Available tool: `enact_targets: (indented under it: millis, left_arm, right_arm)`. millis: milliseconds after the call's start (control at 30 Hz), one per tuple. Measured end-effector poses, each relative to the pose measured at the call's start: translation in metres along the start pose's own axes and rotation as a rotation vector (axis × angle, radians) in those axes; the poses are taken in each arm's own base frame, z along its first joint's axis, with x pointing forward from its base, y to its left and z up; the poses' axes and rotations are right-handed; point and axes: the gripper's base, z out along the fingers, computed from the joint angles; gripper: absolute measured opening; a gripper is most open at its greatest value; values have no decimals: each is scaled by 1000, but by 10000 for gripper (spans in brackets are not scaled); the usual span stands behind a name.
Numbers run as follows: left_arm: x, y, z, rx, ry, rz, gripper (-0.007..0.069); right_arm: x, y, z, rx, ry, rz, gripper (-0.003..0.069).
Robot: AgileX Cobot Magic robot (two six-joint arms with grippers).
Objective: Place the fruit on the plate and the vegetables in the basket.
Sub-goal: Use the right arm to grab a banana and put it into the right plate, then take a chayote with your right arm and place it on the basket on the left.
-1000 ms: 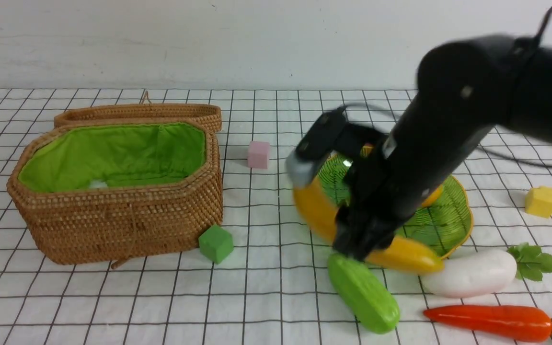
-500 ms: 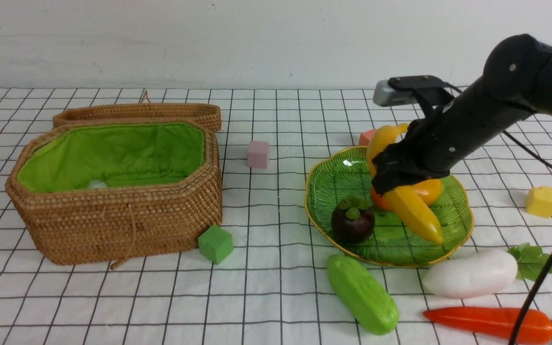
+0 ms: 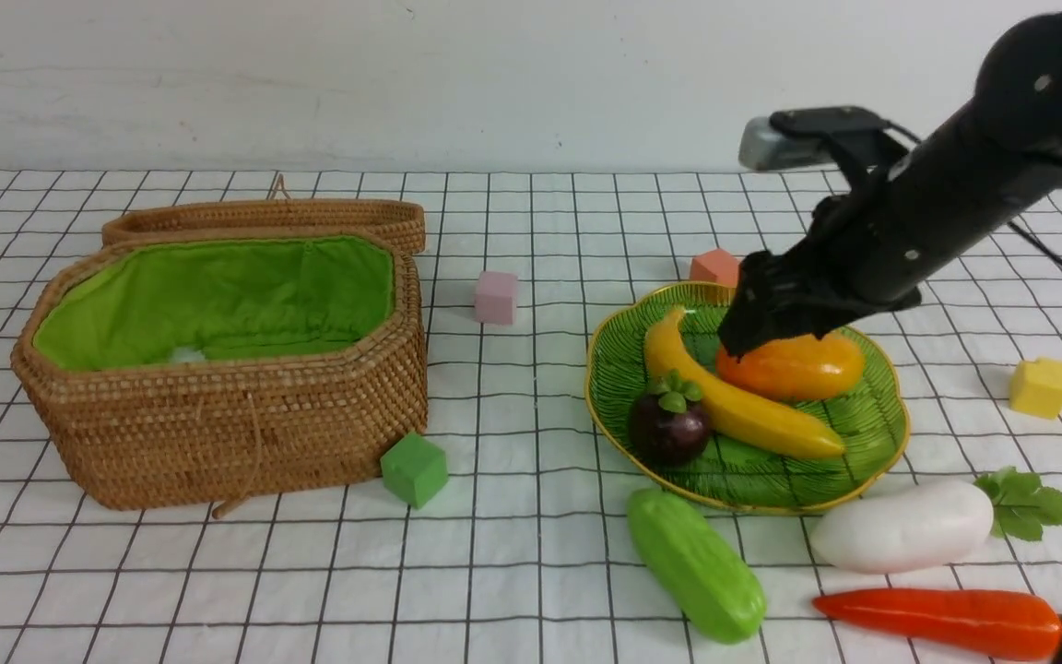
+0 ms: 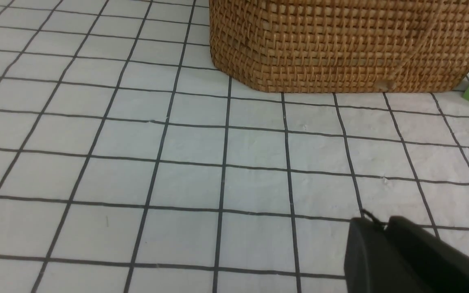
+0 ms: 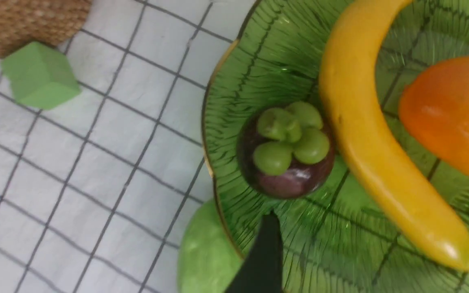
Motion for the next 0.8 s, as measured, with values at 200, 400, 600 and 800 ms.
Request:
enact_targets:
  millis: [200, 400, 600, 800]
  left_arm:
    - [0, 0, 0, 0, 0, 0, 50]
    - [0, 0, 0, 0, 0, 0, 54]
    - [0, 0, 0, 0, 0, 0, 59]
    - [0, 0, 0, 0, 0, 0, 64]
  right_arm:
    - [22, 41, -18, -85, 39, -57, 645]
    - [85, 69, 42, -141, 268, -94, 627]
    - [101, 63, 84, -93, 267, -73, 592]
    - [106, 60, 101, -94, 292, -47, 401]
